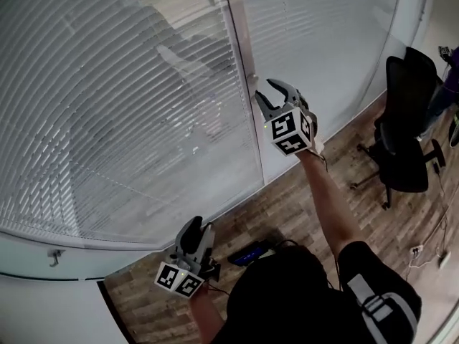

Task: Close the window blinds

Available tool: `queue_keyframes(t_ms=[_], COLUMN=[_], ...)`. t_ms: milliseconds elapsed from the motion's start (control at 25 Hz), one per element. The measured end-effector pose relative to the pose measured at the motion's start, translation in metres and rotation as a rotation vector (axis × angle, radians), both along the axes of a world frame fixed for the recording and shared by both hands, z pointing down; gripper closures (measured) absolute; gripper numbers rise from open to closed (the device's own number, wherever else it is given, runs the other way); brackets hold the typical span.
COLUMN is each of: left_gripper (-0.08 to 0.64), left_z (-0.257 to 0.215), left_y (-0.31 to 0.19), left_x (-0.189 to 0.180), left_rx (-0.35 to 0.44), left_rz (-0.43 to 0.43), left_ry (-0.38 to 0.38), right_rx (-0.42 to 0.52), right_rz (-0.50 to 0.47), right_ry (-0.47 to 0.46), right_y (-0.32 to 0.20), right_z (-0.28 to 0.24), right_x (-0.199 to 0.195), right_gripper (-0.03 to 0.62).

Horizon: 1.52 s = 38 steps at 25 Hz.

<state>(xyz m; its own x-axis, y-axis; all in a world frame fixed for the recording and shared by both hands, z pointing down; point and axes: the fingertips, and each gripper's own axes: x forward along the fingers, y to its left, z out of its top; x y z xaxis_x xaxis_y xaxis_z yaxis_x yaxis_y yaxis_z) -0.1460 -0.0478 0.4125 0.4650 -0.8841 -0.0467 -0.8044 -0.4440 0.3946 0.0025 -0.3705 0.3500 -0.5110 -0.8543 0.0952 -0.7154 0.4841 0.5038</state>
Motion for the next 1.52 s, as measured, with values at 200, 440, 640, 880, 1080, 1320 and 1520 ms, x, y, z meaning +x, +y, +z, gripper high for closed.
queue_keyframes(t_ms=[200, 440, 640, 880, 1080, 1320, 1520], left_gripper=[0.387, 0.387, 0.387, 0.387, 0.387, 0.387, 0.387], left_z=[0.001, 0.001, 0.000, 0.001, 0.002, 0.003, 0.004], left_y=[-0.015, -0.028, -0.041, -0.051, -0.053, -0.054, -0.046], left_x=[0.018, -0.002, 0.000, 0.004, 0.007, 0.014, 0.013], left_rx=[-0.012, -0.015, -0.024, -0.026, -0.031, -0.045, -0.066], left_rz=[-0.053, -0.121, -0.124, -0.120, -0.119, -0.124, -0.139], left_ry=[-0.056, -0.055, -0.061, -0.063, -0.071, -0.079, -0.084], right_rx=[-0.007, 0.000, -0.036, -0.382, -0.262, -0.039, -0.315], right_rz=[-0.029, -0.002, 0.004, -0.080, -0.108, -0.036, -0.101], right_ry=[0.037, 0.054, 0.034, -0.482, -0.300, 0.027, -0.379], right_y=[-0.039, -0.044, -0.044, -0.049, -0.041, -0.038, -0.043], right_z=[0.011, 0.012, 0.010, 0.015, 0.013, 0.006, 0.010], right_x=[-0.017, -0.023, -0.028, -0.022, -0.021, -0.026, -0.024], right_gripper=[0.446, 0.462, 0.462, 0.463, 0.458, 0.462, 0.463])
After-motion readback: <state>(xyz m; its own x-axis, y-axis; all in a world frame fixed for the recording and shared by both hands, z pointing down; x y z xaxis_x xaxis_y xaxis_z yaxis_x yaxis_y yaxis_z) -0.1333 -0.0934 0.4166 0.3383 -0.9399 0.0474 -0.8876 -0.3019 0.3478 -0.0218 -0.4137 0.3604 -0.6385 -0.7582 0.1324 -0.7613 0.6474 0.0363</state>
